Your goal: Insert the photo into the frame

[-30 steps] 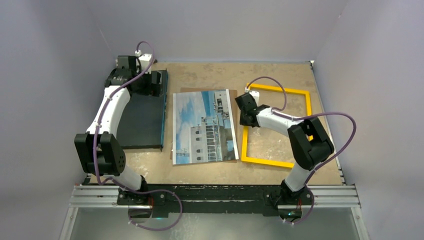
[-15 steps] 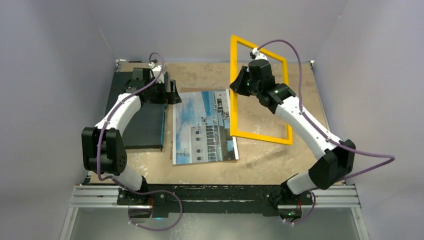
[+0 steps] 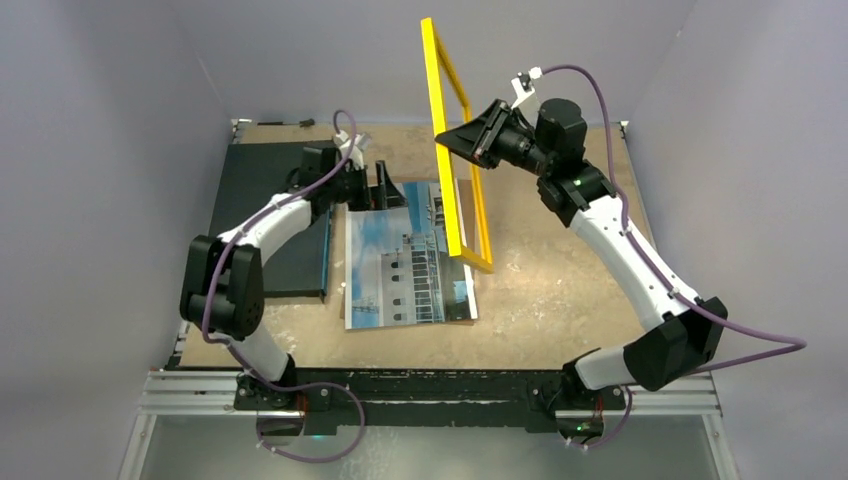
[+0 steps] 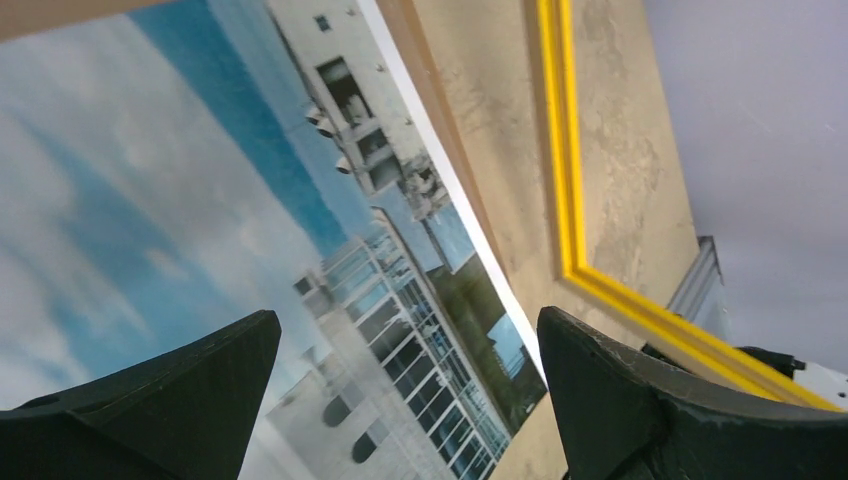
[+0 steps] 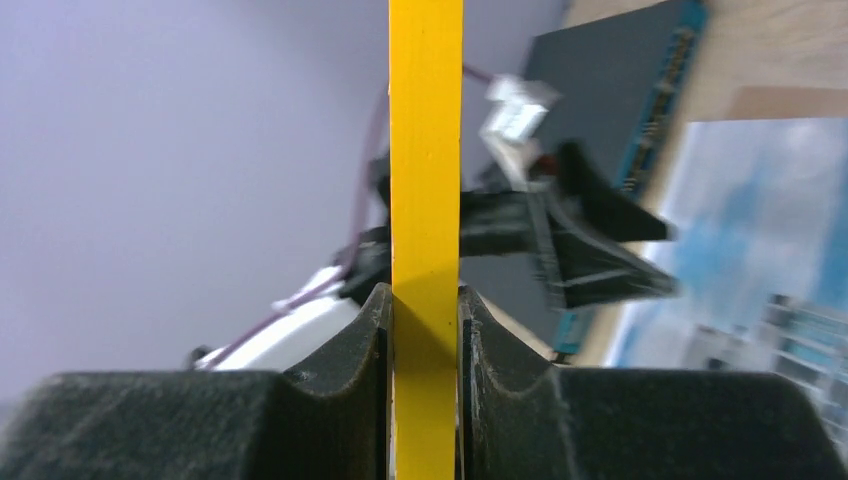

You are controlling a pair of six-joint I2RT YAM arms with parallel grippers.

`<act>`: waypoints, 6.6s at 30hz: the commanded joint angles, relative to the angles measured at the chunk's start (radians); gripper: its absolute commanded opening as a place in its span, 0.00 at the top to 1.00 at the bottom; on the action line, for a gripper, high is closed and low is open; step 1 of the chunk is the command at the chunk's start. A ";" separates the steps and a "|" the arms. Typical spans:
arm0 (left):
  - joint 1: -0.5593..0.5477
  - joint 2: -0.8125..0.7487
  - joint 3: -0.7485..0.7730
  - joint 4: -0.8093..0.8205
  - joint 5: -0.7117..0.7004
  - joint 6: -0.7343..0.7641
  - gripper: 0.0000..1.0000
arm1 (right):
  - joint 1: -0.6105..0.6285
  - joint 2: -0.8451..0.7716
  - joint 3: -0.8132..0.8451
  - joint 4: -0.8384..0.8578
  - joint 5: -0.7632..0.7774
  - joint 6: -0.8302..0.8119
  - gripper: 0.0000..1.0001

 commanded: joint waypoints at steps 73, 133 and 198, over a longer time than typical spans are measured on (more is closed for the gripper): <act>0.000 0.083 -0.024 -0.007 -0.187 -0.018 0.88 | -0.175 0.002 -0.108 -0.208 0.170 -0.258 0.92; 0.066 0.053 -0.016 0.011 0.333 0.187 0.04 | -0.516 -0.094 -0.203 -0.115 -0.241 -0.224 1.00; -0.057 0.228 -0.029 -0.195 -0.421 0.709 0.38 | -0.194 0.201 -0.201 -0.320 0.794 -0.511 0.38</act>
